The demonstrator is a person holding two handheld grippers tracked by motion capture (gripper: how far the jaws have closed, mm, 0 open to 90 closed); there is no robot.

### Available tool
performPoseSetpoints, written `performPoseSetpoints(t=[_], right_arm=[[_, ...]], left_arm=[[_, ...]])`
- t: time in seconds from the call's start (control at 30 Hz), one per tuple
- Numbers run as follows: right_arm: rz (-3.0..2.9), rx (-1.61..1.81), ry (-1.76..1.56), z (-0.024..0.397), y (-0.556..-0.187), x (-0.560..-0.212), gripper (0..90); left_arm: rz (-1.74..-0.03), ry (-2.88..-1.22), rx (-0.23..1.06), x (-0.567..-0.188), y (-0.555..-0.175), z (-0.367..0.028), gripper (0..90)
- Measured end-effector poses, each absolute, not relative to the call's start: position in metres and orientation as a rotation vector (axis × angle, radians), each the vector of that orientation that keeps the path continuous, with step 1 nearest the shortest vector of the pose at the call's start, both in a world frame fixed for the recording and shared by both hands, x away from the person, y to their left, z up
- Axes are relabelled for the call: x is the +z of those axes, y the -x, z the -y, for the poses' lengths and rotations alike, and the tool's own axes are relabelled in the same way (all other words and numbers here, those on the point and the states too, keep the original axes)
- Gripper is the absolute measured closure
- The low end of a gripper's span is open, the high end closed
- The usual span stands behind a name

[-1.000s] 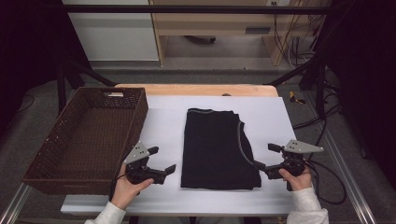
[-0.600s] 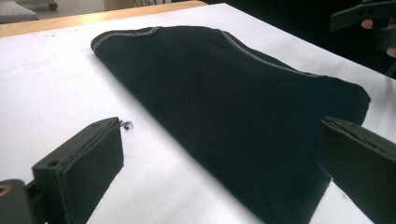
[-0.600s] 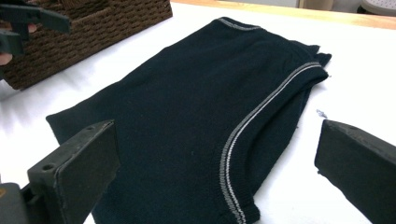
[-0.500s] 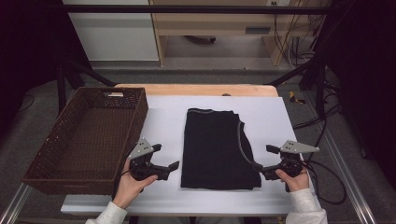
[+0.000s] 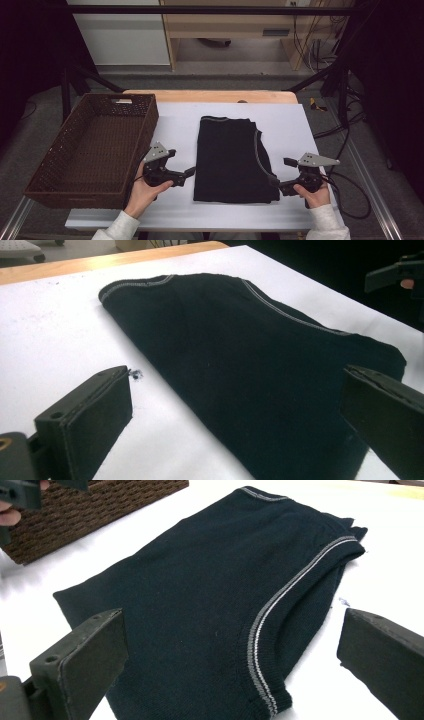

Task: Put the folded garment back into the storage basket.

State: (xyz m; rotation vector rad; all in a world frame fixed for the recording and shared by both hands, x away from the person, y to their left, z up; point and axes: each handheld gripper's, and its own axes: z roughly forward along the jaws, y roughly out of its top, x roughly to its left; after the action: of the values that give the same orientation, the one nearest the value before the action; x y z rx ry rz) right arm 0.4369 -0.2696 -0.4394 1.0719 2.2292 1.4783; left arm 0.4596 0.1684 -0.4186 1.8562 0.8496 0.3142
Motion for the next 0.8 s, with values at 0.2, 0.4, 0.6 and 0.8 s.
performPoseSetpoints(t=[0.2, 0.4, 0.6, 0.8], right_arm=[[-2.239, 1.473, -1.068, 0.267, -0.436, -0.441, 0.3], [-2.251, 1.461, -1.068, 0.266, -0.436, -0.442, 0.3], [-2.256, 1.46, -1.063, 0.266, -0.436, -0.442, 0.3], [-2.263, 1.443, -1.062, 0.265, -0.436, -0.443, 0.3]], left_arm=[[-0.853, -1.864, 0.306, -0.415, -0.467, -0.163, 0.7], [-0.864, -1.865, 0.306, -0.414, -0.476, -0.156, 0.8], [-0.867, -1.869, 0.307, -0.414, -0.483, -0.151, 0.8], [-0.882, -1.872, 0.318, -0.412, -0.491, -0.149, 0.8]])
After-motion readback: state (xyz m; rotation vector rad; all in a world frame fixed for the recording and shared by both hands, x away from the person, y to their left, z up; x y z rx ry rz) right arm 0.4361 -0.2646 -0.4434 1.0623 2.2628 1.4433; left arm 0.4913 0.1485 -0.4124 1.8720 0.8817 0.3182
